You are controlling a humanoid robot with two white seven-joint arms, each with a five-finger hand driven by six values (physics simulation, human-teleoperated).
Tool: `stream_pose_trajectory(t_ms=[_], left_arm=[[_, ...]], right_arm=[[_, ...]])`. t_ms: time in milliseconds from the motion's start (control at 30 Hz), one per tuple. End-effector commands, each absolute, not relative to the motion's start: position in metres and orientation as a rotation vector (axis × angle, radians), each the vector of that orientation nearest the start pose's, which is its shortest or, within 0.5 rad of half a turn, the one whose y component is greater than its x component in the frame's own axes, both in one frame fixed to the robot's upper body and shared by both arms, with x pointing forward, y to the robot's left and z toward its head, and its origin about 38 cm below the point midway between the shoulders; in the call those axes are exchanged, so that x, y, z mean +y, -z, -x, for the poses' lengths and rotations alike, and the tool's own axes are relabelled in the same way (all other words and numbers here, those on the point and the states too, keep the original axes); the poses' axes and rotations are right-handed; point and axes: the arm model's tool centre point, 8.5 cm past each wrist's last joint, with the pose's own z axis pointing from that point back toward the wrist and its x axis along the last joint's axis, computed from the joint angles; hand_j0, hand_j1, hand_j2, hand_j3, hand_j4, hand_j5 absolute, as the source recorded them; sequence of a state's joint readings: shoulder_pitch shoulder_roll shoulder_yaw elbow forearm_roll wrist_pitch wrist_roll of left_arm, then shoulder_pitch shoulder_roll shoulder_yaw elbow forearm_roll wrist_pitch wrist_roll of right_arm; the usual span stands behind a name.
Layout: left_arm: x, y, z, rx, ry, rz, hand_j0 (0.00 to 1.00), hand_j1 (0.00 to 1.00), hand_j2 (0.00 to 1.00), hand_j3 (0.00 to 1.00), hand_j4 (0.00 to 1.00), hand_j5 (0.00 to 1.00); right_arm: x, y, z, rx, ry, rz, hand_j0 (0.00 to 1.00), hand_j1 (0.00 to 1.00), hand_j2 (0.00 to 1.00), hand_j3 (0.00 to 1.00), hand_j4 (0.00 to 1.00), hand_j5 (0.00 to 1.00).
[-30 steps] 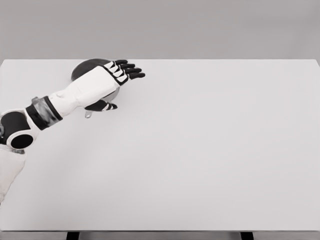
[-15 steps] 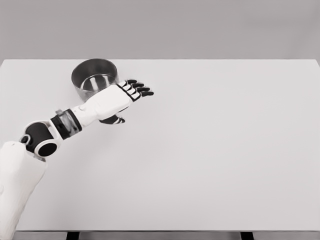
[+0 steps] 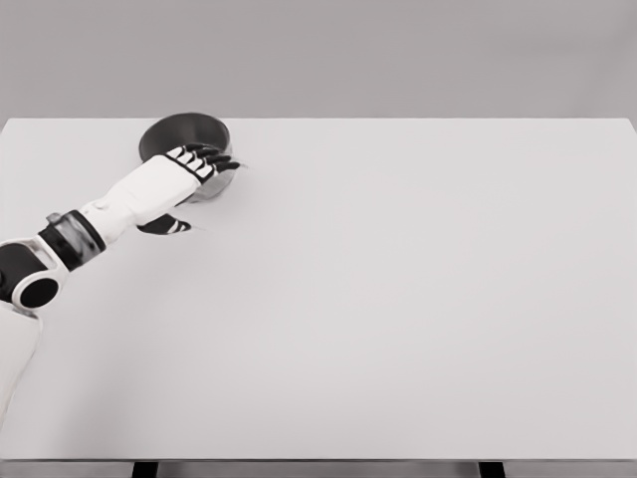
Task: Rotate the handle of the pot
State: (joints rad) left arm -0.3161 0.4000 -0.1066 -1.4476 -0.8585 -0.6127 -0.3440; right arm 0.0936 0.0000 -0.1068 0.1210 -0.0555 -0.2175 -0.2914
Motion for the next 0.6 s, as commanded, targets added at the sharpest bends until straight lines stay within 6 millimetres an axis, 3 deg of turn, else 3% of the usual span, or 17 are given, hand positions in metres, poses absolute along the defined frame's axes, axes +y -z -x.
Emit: stream_pose_trajectory(t_ms=[0, 67, 267, 367, 567], left_arm=[[0.301, -0.161, -0.426, -1.596, 1.685, -0.71, 1.0, 1.0, 1.0, 1.0, 1.0, 1.0], [0.321, -0.159, -0.42, -1.568, 1.648, -0.737, 1.0, 1.0, 1.0, 1.0, 1.0, 1.0], [0.347, -0.159, -0.411, -1.532, 1.615, -0.764, 1.0, 1.0, 1.0, 1.0, 1.0, 1.0], [0.345, -0.16, -0.409, -1.551, 1.605, -0.751, 1.0, 1.0, 1.0, 1.0, 1.0, 1.0], [0.366, -0.168, -0.403, -1.535, 1.599, -0.761, 1.0, 1.0, 1.0, 1.0, 1.0, 1.0]], right_arm=[[-0.294, 0.247, 0.083, 0.014, 0.163, 0.4, 1.0, 1.0, 1.0, 1.0, 1.0, 1.0], [-0.294, 0.247, 0.083, 0.014, 0.163, 0.4, 1.0, 1.0, 1.0, 1.0, 1.0, 1.0], [-0.294, 0.247, 0.083, 0.014, 0.163, 0.4, 1.0, 1.0, 1.0, 1.0, 1.0, 1.0], [-0.294, 0.247, 0.083, 0.014, 0.164, 0.401, 1.0, 1.0, 1.0, 1.0, 1.0, 1.0], [-0.294, 0.247, 0.083, 0.014, 0.163, 0.4, 1.0, 1.0, 1.0, 1.0, 1.0, 1.0]])
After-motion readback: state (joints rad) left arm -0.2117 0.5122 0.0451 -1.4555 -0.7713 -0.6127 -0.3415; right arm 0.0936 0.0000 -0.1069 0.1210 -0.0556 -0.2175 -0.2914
